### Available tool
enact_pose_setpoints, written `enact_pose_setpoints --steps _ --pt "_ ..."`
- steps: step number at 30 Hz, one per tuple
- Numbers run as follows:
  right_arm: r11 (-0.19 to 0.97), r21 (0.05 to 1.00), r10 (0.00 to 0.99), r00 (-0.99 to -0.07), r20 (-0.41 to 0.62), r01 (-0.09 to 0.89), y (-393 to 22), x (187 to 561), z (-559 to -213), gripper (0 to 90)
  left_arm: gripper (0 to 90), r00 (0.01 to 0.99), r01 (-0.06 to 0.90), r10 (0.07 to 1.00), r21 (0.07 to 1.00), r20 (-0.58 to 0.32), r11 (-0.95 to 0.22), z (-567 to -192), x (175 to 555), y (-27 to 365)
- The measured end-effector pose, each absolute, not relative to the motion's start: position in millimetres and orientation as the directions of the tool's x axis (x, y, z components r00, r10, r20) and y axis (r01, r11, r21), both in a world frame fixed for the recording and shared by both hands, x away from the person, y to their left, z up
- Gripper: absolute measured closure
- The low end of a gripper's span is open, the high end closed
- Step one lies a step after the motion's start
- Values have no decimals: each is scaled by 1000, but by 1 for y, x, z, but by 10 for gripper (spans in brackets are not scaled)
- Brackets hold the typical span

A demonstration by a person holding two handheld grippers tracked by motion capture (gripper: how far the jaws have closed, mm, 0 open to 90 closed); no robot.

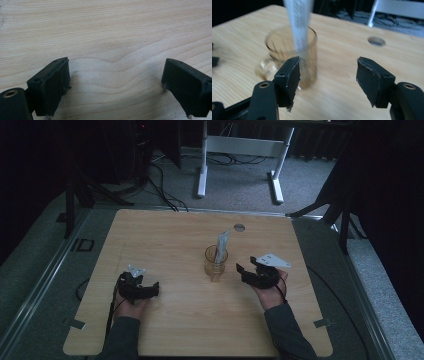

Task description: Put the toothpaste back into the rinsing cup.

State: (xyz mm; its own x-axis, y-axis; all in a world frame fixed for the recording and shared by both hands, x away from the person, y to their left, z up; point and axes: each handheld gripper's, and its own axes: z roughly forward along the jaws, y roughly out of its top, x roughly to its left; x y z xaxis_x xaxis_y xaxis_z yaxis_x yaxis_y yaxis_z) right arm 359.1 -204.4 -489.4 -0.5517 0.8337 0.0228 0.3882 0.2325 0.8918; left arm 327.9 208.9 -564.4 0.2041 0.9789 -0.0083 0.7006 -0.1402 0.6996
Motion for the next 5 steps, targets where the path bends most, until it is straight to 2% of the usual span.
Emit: enact_pose_setpoints --steps 5 --pt "223 865 862 -506 41 450 -225 354 -499 352 83 204 701 979 699 -8 -140 -564 328 209"
